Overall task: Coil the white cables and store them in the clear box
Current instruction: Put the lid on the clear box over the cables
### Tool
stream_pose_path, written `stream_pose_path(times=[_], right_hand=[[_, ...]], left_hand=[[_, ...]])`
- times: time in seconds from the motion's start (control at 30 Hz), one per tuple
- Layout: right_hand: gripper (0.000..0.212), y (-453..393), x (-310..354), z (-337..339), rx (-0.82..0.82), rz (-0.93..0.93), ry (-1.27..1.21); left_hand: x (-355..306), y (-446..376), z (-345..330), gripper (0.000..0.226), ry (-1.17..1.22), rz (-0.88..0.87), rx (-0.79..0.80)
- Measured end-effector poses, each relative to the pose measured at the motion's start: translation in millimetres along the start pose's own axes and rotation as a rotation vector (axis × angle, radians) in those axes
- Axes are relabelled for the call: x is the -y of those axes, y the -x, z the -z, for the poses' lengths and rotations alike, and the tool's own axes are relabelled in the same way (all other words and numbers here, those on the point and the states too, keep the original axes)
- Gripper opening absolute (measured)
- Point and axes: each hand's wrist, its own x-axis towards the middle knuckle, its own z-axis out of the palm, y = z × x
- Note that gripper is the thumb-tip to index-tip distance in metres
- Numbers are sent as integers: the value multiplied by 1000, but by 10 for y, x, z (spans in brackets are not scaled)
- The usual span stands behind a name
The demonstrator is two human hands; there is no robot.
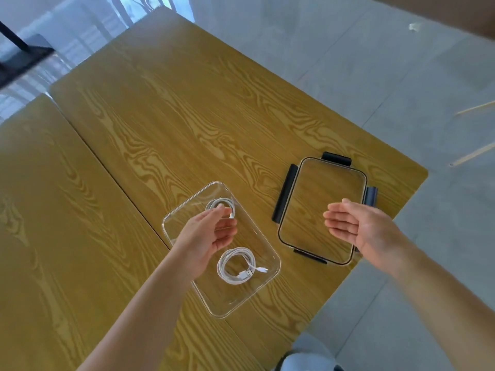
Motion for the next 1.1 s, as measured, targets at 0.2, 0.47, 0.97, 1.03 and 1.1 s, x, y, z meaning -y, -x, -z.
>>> stream_pose_path(times=[0.2,0.47,0.97,1.03,1.1], right_hand=[[28,-121,-111,420,-141,-6,-87],[21,-273,-377,834,-361,4,-132],[21,-606,-602,786,-293,-84,109],[21,-641,-611,773,-300,-80,126],[9,-651,-612,749,-307,-68,151]], left_hand=[[-206,-218,-380,25,-128,-5,71],[-375,-592,-839,30,-493,-93,93],[-131,-1045,-1308,52,-884,-74,-8],[-102,-1057,-1328,48,-880,-71,3],[-73,-1062,-1333,34,-887,-76,13]])
